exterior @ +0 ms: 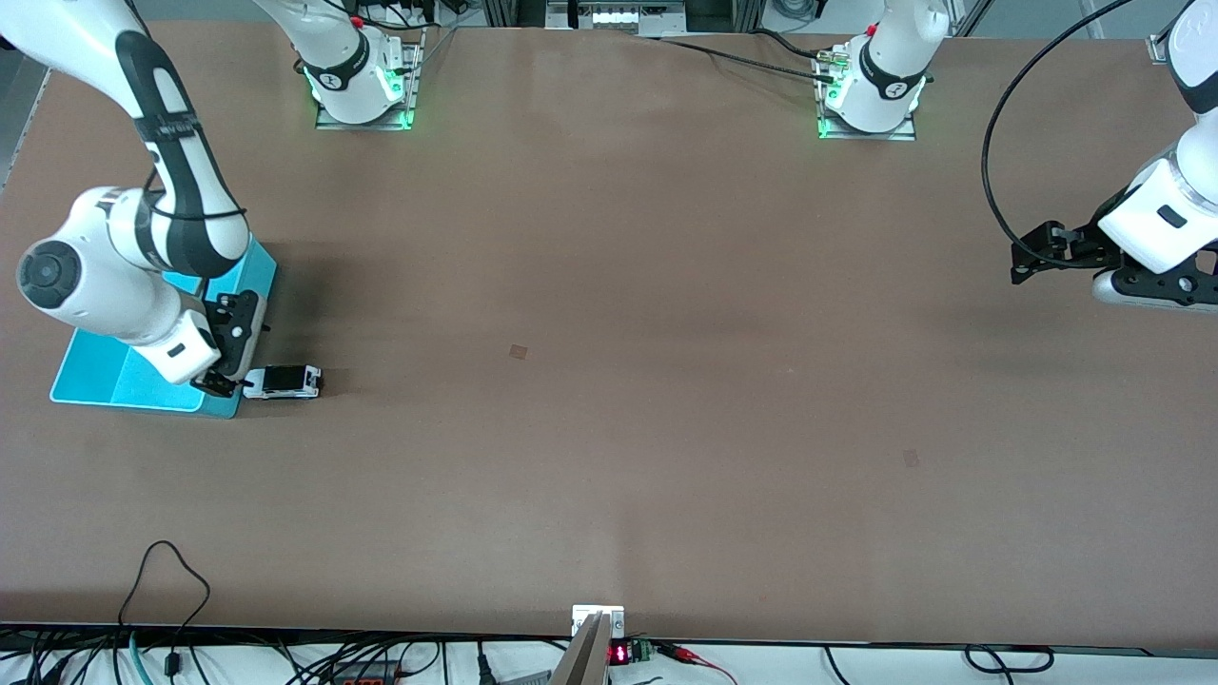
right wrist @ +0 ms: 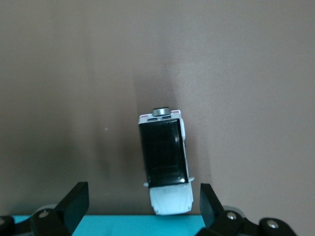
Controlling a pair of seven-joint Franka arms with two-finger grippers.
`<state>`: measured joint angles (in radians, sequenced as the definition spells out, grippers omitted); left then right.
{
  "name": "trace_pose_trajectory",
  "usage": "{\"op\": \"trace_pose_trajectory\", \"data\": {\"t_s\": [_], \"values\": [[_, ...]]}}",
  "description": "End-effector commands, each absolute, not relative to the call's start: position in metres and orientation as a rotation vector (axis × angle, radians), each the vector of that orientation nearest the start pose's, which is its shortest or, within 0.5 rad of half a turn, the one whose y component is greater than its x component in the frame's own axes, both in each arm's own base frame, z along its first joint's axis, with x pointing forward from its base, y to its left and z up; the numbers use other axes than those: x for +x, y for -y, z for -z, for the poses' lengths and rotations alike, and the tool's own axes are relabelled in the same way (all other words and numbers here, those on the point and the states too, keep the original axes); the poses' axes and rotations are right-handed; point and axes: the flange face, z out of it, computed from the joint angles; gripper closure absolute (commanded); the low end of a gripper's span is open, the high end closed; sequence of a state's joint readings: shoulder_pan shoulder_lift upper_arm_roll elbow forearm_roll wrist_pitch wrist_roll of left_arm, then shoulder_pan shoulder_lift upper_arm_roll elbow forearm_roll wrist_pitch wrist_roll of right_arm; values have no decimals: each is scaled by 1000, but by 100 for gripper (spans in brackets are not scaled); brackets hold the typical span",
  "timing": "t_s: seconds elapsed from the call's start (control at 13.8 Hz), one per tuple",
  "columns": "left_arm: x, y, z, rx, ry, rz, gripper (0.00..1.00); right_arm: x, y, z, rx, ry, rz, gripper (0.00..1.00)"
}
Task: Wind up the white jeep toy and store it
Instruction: 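Reach the right gripper down to the jeep beside the blue bin, then grasp the white jeep with the right gripper and lift it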
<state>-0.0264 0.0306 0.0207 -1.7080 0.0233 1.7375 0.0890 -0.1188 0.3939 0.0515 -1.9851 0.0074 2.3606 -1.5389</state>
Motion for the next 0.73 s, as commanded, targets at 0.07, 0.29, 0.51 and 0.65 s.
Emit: {"op": "trace_pose_trajectory", "data": {"t_s": [0.07, 0.29, 0.51, 0.65], "values": [[569, -2, -558, -3100, -154, -24, 0, 611, 44, -235, -2308, 2096, 54, 0], [569, -3, -558, -3102, -149, -22, 0, 613, 43, -217, -2315, 2107, 78, 0], [568, -4, -557, -3102, -147, -34, 0, 612, 45, -202, -2321, 2112, 90, 0], [568, -3, -557, -3102, -147, -41, 0, 613, 43, -204, -2289, 2159, 102, 26]]}}
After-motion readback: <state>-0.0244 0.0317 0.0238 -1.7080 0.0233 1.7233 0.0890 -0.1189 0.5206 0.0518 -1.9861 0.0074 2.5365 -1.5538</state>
